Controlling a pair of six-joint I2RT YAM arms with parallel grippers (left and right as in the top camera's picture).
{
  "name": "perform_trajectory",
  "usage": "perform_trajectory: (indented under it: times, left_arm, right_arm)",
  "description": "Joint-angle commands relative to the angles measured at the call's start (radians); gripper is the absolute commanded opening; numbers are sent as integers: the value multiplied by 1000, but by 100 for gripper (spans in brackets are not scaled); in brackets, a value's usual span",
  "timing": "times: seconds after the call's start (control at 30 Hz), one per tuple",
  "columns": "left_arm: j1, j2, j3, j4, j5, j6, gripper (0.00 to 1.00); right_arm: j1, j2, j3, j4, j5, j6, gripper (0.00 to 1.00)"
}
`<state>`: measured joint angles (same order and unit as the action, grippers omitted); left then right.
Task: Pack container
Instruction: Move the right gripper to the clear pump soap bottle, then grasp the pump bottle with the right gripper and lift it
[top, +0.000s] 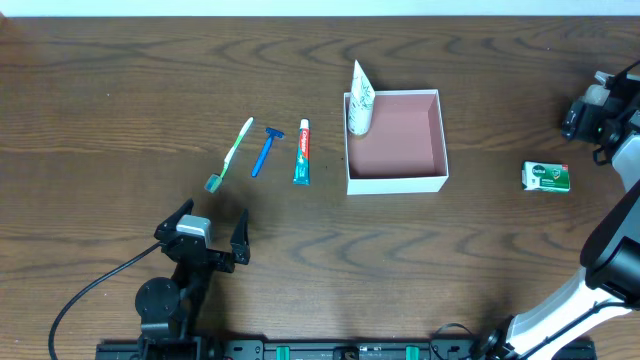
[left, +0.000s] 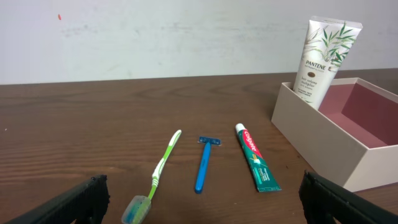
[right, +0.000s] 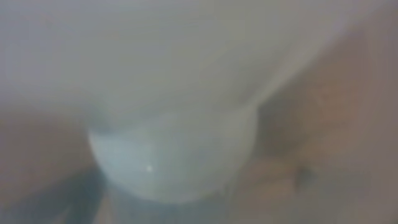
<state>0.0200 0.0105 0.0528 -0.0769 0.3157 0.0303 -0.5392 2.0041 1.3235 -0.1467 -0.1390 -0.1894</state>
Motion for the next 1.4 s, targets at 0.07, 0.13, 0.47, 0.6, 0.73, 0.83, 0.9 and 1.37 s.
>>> perform_trajectory:
  times: [0.07,0.13,0.47,0.6,0.73,0.83,0.9,1.37]
  left_arm:
    - [6,-5,-29,-11,13,3,98]
    - [6,-5,-29,-11,13,3,98]
    - [6,-5,-29,-11,13,3,98]
    - [6,-5,-29,-11,13,3,98]
    - [6,-5,-29,-11,13,3,98]
    - [6,-5,-29,-11,13,3,98]
    - [6,-5,-29,-11,13,3,98]
    - [6,-5,-29,-11,13,3,98]
  right_arm:
    - [10,18,-7,16,0,-10,99]
    - [10,18,-7,21,0,-8,97]
    - [10,18,-7,37,0,22,79]
    - [10,18,-7,54,0,47,72]
    - [10,18,-7,74,0,47,69]
    - [10,18,-7,85,0,47,64]
    - [10,18,-7,87,0,47,56]
    - [10,18,-7,114,0,47,34]
